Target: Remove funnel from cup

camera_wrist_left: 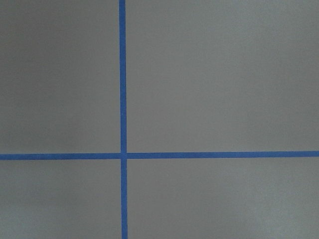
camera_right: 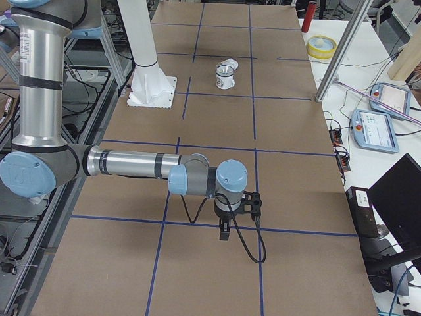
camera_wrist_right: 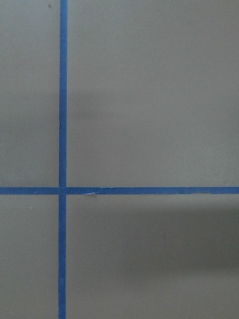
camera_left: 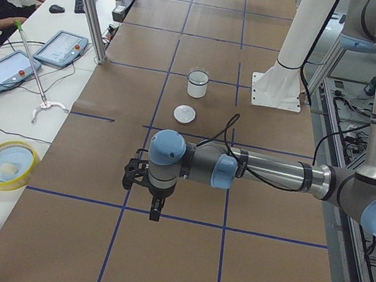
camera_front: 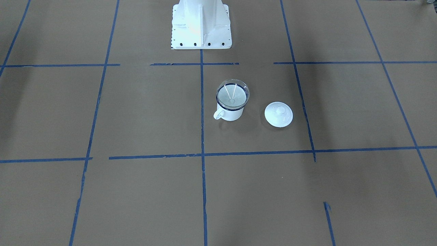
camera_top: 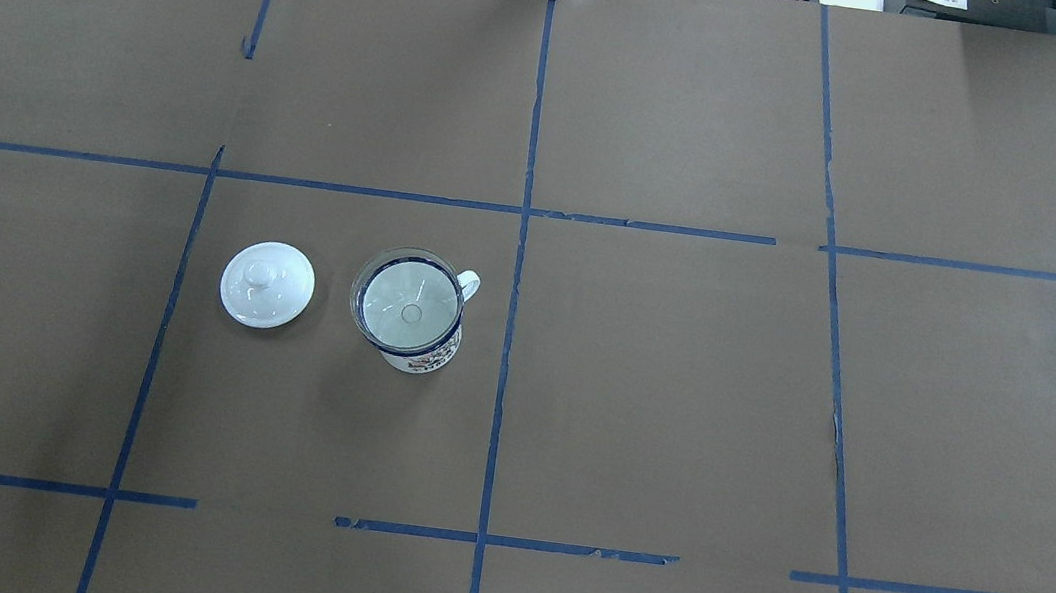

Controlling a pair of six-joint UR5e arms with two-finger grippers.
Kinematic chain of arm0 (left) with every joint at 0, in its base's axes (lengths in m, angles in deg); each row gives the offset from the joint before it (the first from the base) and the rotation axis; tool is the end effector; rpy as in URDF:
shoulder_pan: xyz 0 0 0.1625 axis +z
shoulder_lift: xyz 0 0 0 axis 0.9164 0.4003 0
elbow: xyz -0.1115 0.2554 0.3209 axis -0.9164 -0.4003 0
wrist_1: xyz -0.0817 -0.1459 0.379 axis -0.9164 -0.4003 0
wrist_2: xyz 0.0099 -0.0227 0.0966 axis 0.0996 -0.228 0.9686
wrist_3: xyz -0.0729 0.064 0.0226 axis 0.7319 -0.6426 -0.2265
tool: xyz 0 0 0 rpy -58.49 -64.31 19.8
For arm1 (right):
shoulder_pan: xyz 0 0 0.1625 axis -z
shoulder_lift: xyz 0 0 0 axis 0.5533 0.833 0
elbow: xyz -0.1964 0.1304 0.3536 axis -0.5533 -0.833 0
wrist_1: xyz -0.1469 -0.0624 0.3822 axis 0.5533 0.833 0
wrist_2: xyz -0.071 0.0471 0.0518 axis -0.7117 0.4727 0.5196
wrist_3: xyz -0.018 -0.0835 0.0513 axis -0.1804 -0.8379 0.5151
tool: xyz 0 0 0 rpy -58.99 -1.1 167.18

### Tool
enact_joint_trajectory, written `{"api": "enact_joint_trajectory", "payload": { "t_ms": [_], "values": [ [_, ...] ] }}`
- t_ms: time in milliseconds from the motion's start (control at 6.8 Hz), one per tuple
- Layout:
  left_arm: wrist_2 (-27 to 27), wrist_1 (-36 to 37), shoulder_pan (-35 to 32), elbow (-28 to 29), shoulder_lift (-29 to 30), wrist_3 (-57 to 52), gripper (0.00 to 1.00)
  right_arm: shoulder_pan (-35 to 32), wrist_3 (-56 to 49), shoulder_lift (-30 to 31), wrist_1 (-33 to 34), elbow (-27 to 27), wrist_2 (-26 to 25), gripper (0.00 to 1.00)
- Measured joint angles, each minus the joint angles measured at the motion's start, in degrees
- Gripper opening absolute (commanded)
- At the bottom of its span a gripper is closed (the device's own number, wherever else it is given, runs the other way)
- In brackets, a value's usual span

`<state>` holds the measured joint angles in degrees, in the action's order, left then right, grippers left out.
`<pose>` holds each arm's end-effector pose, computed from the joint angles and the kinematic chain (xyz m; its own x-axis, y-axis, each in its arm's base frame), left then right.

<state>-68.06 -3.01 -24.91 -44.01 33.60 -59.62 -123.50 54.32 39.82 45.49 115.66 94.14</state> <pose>-0.0746 -0.4414 0.6298 0.7237 0.0088 -0.6901 0.0483 0.9968 0.0634 0.0670 -0.4453 0.6700 0.7523 0.0159 0.6586 -0.0030 0.9998 -0.0208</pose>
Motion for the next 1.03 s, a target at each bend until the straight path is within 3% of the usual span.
{"api": "enact_joint_trajectory", "payload": {
  "t_ms": [588, 1029],
  "values": [
    [0.54, 0.85, 0.10, -2.36, 2.71, 0.44, 1.00, 0.00, 0.00, -0.02, 0.00, 0.00, 0.00, 1.00],
    [0.87, 11.43, 3.51, -6.74, 14.48, 5.27, 1.00, 0.00, 0.00, 0.02, 0.00, 0.00, 0.00, 1.00]
  ]
}}
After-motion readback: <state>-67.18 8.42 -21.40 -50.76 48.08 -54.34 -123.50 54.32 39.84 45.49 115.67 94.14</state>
